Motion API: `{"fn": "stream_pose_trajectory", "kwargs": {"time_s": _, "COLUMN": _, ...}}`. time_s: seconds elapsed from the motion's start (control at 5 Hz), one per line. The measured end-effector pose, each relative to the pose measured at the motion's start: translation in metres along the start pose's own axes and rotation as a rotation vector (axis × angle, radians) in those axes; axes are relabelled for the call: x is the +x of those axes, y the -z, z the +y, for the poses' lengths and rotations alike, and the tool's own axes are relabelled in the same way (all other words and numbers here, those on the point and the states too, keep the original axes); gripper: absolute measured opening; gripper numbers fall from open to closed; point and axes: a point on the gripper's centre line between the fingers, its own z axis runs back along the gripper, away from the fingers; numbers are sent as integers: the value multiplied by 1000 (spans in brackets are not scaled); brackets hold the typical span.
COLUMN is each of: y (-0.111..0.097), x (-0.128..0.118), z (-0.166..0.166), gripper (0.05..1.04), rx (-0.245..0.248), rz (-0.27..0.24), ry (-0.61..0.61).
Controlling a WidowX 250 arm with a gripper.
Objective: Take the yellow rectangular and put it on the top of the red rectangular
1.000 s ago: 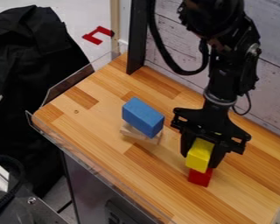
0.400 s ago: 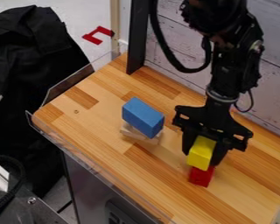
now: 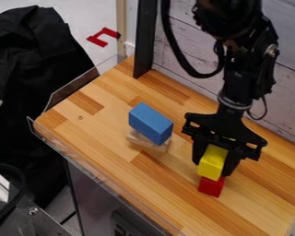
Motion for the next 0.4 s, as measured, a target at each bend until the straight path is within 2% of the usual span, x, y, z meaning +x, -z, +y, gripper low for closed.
{"fn": "stream_pose_trajectory", "kwargs": {"time_s": 0.2, "y": 2, "x": -2, "z": -3, "gripper": 922, "rx": -15, "rz": 21, "ry": -9}}
{"fn": "stream_pose_trajectory", "kwargs": {"time_s": 0.4, "y": 1, "x": -2, "z": 0, "gripper": 1001, "rx": -13, "rz": 16, "ry": -27}}
